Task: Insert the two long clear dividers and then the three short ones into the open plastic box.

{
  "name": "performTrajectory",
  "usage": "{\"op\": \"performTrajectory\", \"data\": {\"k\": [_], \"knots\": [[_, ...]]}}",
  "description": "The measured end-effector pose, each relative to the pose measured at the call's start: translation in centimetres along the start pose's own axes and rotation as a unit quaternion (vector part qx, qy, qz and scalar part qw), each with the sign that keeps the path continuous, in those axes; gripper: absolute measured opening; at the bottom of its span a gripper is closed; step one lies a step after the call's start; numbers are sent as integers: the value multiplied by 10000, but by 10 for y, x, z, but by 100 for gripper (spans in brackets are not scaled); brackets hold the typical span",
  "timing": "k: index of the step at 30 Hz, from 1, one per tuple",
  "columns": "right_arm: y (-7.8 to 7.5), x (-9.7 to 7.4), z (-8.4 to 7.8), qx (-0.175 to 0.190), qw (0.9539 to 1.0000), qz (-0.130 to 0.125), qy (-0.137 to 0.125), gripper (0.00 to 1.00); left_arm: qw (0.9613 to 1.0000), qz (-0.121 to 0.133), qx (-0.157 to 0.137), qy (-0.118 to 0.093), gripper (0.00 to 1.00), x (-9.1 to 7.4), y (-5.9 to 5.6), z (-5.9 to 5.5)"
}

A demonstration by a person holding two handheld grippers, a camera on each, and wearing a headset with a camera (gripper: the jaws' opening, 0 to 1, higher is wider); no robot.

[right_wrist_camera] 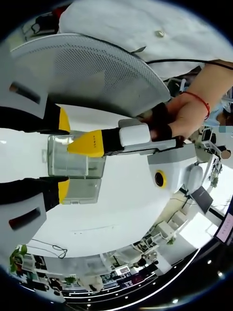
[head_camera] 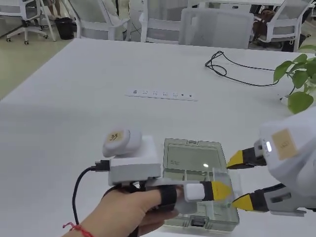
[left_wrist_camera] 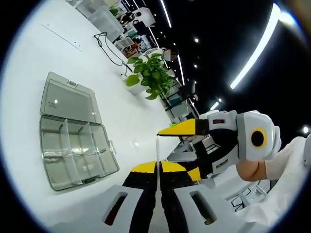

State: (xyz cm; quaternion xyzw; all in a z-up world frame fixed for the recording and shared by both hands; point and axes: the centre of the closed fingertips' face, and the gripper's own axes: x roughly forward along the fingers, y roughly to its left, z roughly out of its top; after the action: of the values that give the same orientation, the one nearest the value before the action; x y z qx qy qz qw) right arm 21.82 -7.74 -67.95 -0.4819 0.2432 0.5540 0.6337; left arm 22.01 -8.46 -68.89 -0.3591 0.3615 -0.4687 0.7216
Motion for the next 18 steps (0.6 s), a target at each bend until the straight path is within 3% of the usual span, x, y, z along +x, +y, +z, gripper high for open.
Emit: {"op": "performTrajectory", "data": {"k": [3,7,12,13,15,16,17,18], "knots": [[-4,-5,3,133,9998,23,-136,37,9999,54,164,2,0,-3,2,2],[-12,-14,7,498,9978,131,-406,37,9962,132,856,90,0,-9,4,4],[-19,-24,14,934,9921,372,-755,36,9858,89,1656,260,0,-13,0,3],[-20,-26,16,1005,9902,455,-851,36,9823,95,1847,299,0,-15,0,3],[-20,-30,19,1116,9870,634,-971,34,9763,47,2133,351,0,-16,-2,3],[-20,-32,19,1168,9856,704,-999,34,9754,59,2168,388,0,-17,-1,2],[-22,-33,20,1198,9849,713,-1022,33,9727,60,2277,435,0,-18,-1,2],[-23,-34,21,1209,9841,760,-1059,33,9667,17,2520,446,0,-18,-2,2]]}}
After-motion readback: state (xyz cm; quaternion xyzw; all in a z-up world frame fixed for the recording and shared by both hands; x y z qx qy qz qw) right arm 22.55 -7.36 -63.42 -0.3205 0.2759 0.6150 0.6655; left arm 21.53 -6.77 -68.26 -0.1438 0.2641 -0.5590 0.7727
